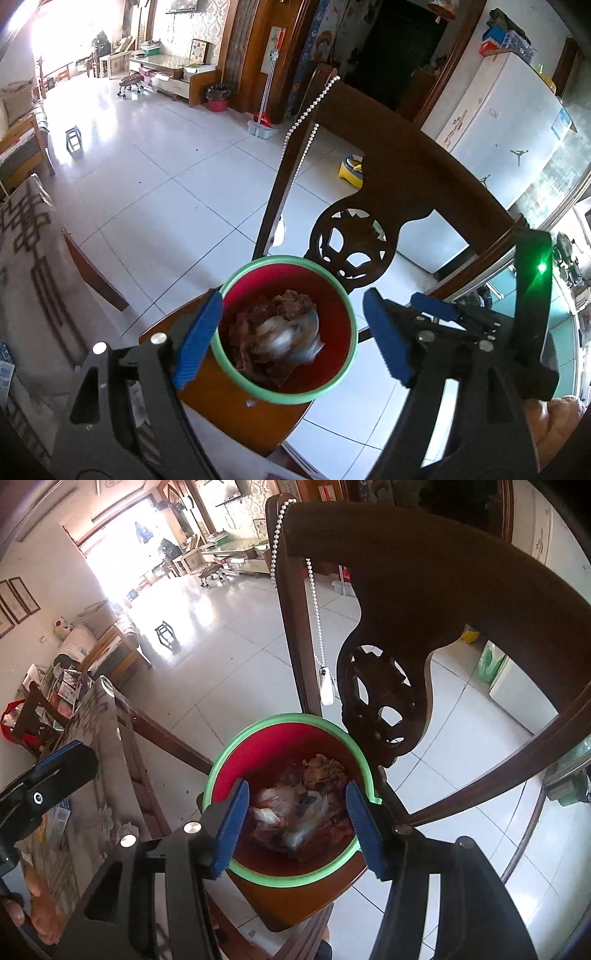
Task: Collect trash
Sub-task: 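Open both tools to drop the wrapper and foil into the red bucket, then move both tools back to the yellow drink carton and white toothpaste box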
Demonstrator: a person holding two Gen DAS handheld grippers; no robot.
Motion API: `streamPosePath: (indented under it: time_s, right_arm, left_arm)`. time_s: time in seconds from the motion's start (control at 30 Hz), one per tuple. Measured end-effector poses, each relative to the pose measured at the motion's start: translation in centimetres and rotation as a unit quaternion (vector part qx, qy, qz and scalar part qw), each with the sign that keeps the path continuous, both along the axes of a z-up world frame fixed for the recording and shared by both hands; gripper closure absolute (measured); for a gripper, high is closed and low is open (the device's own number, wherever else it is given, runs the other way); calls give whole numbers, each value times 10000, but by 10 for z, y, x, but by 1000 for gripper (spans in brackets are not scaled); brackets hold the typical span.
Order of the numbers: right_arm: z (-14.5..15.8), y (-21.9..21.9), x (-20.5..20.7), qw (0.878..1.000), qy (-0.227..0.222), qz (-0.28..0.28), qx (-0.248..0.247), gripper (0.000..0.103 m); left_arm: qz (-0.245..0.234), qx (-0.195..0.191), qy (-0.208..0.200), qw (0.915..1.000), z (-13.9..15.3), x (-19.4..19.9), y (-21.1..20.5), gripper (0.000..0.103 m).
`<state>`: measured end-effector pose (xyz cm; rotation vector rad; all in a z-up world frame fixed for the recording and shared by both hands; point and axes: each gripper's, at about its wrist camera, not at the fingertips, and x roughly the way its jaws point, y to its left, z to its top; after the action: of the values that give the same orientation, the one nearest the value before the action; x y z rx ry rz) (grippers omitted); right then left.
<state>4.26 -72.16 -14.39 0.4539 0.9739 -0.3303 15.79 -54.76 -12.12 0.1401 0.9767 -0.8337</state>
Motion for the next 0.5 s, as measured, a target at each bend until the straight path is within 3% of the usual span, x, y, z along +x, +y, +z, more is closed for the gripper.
streamPosePath:
  time_s: [0.13,0.3,0.5]
  right_arm:
    - [11,17,-1,9999,-94,106,18,48]
    - [21,74,18,9960,-81,880,118,48]
    - [24,180,60,9788,-98,2012,376,48]
  left_arm:
    - [223,-84,-88,9997,10,-5,39,27]
    - [920,-52,-125,9957,18,-10,121,27]
    - [2067,69,-121,9783,23,-16,249,27]
